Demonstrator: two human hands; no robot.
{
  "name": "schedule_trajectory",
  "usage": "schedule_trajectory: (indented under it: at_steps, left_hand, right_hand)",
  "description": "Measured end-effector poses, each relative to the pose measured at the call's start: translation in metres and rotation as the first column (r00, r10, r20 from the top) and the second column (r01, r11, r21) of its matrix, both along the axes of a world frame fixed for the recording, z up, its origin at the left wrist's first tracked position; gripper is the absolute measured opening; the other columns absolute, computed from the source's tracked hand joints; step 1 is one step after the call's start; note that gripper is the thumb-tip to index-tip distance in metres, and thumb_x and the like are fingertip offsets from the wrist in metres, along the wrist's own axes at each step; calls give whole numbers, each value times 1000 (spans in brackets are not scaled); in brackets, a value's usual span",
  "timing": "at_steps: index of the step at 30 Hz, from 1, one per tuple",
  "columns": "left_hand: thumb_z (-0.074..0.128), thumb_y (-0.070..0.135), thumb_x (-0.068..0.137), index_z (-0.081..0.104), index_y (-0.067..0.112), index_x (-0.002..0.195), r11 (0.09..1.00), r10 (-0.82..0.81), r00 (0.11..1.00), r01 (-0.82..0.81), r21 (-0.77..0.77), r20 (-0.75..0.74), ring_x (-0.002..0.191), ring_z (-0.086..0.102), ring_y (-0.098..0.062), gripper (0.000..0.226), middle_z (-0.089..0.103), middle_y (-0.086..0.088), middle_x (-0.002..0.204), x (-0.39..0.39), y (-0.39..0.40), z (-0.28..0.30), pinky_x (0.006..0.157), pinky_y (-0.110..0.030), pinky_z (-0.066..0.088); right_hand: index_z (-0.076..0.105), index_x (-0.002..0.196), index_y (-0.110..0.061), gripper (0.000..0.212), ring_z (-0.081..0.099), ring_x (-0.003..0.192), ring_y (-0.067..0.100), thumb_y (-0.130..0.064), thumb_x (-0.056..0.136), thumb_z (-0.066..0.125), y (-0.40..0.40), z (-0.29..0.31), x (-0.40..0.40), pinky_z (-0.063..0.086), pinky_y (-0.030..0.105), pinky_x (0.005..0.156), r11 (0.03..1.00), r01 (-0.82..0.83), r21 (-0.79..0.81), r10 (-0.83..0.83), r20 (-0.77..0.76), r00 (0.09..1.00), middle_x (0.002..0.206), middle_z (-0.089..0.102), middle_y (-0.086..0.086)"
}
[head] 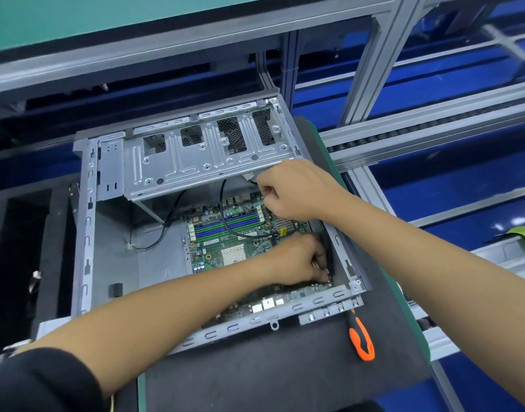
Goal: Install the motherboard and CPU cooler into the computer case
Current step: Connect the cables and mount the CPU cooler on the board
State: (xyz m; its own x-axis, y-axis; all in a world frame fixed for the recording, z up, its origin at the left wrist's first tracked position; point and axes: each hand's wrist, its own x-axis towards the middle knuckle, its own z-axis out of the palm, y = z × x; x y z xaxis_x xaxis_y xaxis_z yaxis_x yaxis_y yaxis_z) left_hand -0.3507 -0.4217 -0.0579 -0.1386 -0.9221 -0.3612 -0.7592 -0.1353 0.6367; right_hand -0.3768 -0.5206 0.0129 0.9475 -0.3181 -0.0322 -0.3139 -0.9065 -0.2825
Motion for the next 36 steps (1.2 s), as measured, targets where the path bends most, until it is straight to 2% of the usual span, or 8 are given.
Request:
schedule_trajectory:
  at_steps: [4,6,9,12,15,22,30,36]
  left_hand:
    - [70,23,75,63,9,93,957,232,967,-207,-204,104,75,60,-24,24,67,-9,86,44,-4,12,58,-28,46]
    - [73,29,71,62,6,103,953,214,940,-141,-268,265,85,61,-28,40,68,-10,95,59,-7,14,67,-28,46]
    - [75,31,71,60,10,111,982,109,911,-36,-186,397,100,59,-27,48,65,-8,108,66,-9,13,83,-37,48]
    - [71,26,75,63,15,107,981,129,908,-58,-185,399,94,62,-27,34,68,-7,102,69,-10,11,79,-36,51]
    - [69,23,79,69,16,101,965,222,926,-163,-206,304,86,63,-27,23,70,-8,95,76,-9,10,76,-37,53]
    - [63,23,88,68,15,109,891,386,909,-324,-317,156,97,60,-30,23,69,-10,104,74,-13,8,79,-36,50]
    - [55,21,90,62,9,102,907,388,821,-259,-332,419,80,60,-32,18,63,-11,90,59,-36,3,55,-32,37]
    - [59,20,89,66,9,106,886,436,875,-376,-271,210,90,61,-35,21,67,-14,99,54,-43,-9,74,-43,52]
  right_hand:
    - [60,76,-12,11,55,68,23,-12,79,50,-1,3,-1,47,35,58,993,44,108,-50,59,997,68,61,3]
    - [63,77,-12,13,57,71,23,-10,79,50,-1,6,-1,50,37,62,987,47,156,-61,88,994,70,64,3]
    - [67,76,-11,17,56,65,9,-5,77,51,-2,9,-1,45,29,58,962,63,265,-99,126,987,64,63,-7]
    - [67,70,-11,24,50,47,0,5,76,50,-5,12,-1,38,14,50,826,119,551,-278,216,936,52,59,-12]
    - [65,65,-13,31,48,42,8,10,77,48,-8,15,0,40,15,47,682,105,724,-404,253,879,55,60,6]
    - [66,66,-8,26,46,41,10,8,77,49,-13,15,1,40,15,46,614,78,786,-481,293,826,55,59,8]
    - [66,67,-8,25,46,41,8,7,78,50,-11,12,2,41,17,47,632,122,766,-490,272,828,54,60,7]
    - [66,64,-14,26,48,41,5,3,78,51,-10,10,3,42,18,47,660,143,738,-485,273,830,52,61,4]
